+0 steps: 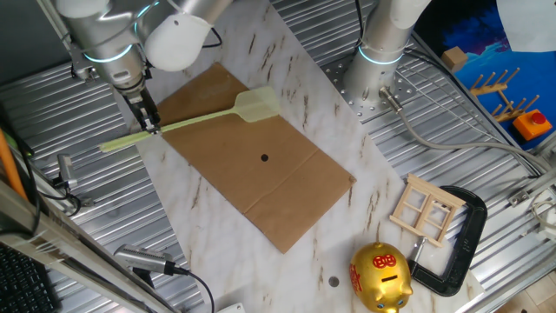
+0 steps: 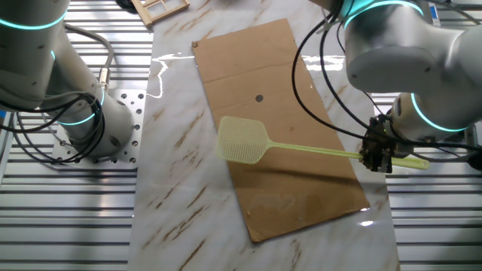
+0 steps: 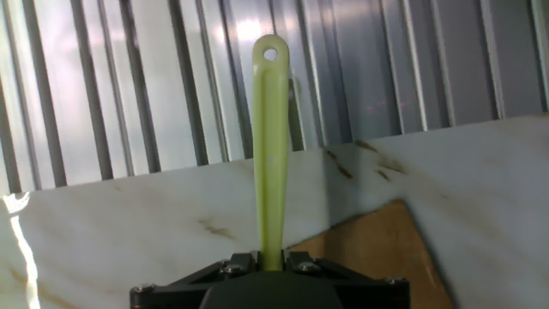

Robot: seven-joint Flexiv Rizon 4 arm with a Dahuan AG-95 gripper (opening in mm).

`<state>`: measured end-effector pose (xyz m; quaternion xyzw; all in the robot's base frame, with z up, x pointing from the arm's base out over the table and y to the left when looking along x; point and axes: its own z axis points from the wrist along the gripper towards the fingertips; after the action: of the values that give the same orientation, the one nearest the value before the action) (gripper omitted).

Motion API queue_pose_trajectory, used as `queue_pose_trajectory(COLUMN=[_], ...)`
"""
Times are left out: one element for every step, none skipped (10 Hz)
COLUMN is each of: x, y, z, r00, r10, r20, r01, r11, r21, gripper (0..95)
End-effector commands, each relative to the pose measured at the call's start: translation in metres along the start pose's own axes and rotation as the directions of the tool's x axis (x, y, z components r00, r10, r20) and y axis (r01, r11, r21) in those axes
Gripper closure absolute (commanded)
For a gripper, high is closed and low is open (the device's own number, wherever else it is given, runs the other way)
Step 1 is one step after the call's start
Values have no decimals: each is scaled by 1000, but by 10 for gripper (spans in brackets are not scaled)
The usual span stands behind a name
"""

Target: Swat with a flyswatter

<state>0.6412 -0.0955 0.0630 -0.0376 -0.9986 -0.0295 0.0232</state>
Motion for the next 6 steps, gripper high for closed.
queue_pose_trajectory(x=[1,3,4,4,4,4], y=[0,0,2,4,10,14], z=[0,-2,-3,-6,-6,-6], r00=[1000,999,998,998,997,996], r10=[12,44,56,68,82,91], r20=[-3,2,7,11,13,16], r01=[-12,-44,-56,-68,-82,-91], r11=[1000,999,998,998,997,996], r21=[7,6,-1,-8,-15,-17], gripper=[950,950,950,950,950,950])
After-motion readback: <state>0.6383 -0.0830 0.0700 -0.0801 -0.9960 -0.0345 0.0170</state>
